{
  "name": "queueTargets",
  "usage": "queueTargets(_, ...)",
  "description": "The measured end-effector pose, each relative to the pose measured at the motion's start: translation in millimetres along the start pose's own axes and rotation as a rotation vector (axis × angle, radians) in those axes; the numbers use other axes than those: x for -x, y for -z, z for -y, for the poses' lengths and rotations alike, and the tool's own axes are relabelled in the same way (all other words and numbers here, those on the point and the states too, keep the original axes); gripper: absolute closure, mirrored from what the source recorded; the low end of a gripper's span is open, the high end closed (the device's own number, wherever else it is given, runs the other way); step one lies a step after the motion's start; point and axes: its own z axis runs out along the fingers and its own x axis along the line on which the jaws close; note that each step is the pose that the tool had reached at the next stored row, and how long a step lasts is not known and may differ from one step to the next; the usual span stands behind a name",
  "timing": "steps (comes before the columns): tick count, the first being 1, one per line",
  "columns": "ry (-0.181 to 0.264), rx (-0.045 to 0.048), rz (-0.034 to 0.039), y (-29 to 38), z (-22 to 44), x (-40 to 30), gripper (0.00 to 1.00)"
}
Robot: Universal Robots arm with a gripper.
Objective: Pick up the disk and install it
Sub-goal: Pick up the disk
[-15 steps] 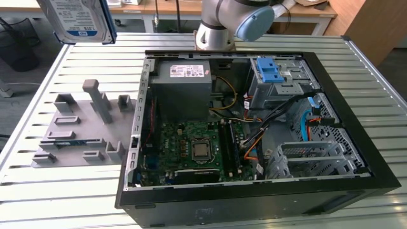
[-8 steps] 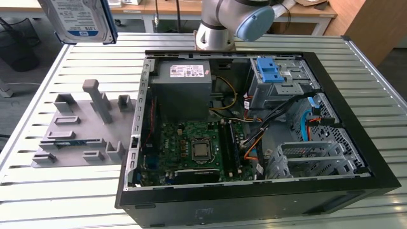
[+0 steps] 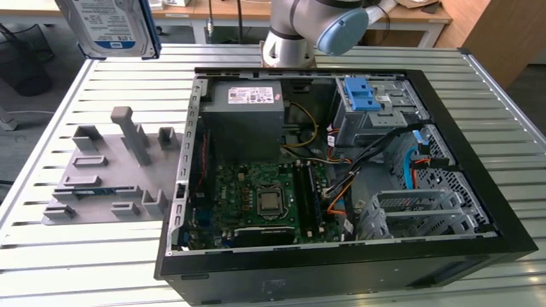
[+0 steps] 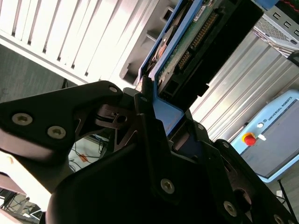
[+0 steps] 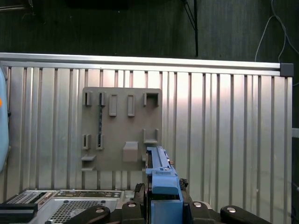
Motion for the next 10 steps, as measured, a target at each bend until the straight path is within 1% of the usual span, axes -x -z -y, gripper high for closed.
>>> queueTargets(10,0.0,-0.0001,0.0,0.0,3.0,0.0,0.64)
